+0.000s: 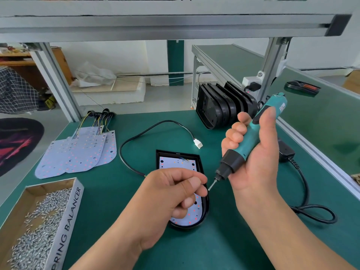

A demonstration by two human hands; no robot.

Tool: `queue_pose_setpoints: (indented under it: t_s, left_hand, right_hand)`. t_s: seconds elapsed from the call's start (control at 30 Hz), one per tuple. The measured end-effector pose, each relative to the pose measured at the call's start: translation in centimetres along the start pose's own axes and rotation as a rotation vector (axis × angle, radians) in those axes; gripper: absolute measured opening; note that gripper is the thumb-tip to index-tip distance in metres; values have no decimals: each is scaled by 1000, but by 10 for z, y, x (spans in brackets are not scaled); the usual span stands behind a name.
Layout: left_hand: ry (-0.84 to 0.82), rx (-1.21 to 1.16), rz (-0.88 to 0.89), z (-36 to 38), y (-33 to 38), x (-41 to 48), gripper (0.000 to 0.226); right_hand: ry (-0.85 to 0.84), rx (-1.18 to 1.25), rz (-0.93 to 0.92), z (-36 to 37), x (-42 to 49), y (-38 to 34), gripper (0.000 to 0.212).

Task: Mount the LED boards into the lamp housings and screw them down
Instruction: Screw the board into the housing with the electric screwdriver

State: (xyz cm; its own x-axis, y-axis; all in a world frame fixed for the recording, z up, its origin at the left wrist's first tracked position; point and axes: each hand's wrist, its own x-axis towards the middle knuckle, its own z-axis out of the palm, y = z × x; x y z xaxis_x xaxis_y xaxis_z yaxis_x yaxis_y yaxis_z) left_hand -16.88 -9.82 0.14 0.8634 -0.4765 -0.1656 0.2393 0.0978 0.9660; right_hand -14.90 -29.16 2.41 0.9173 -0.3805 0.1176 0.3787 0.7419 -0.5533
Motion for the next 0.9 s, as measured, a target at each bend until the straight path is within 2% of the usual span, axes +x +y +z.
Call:
queue_pose_setpoints:
  t_s: [0.23,0.53,0.8,0.9]
  left_hand:
    - [-33,-46,-69,14,-5,-3,25]
    - [10,-46,-80,19,-7,-4,27]
    - [92,89,9,18,-13,-2,27]
    - [110,120,38,17,-15,-1,17]
  right_hand:
    - [66,-21,-70,-1,1,-5,33]
    - [45,-56,-77,-1,-1,-1,35]
    - [45,-73,-119,2,-4,1,36]
    - [76,-69,-124,3,-4,3,38]
